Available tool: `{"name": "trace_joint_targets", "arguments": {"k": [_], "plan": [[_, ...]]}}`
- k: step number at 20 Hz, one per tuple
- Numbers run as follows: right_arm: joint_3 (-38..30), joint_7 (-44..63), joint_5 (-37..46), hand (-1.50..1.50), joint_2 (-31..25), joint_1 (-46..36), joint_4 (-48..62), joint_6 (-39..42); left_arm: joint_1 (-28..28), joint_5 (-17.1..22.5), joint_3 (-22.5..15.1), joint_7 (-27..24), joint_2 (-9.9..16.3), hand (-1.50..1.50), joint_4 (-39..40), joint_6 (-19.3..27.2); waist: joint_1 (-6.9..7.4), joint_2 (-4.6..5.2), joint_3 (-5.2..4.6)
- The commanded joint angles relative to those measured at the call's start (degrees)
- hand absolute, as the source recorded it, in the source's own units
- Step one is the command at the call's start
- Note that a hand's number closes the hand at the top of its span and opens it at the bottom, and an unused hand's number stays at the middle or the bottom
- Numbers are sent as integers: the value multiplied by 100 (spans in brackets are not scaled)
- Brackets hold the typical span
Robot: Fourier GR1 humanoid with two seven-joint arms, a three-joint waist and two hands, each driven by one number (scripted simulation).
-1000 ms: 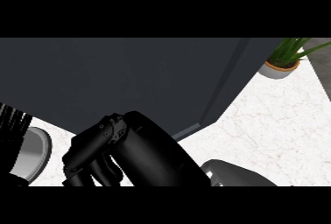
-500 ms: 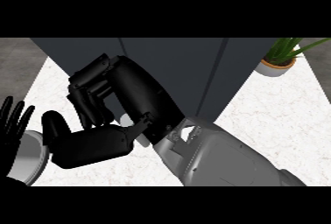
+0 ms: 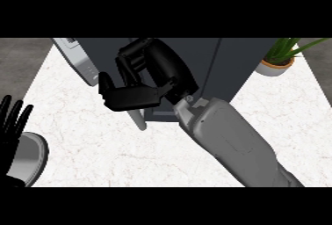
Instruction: Pick up the wine, place it into the cabinet and close the cabinet
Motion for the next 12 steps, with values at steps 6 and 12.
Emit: {"name": "trace_joint_targets", "arguments": {"k": [6, 12], "plan": [[-703, -742, 169, 150, -126, -345, 1432, 785, -163, 52, 311, 300, 119, -150, 234, -159, 26, 35, -33], [-996, -1104, 200, 150, -465, -541, 1884, 1147, -418, 11, 354, 311, 161, -150, 305, -226, 45, 71, -36]]}}
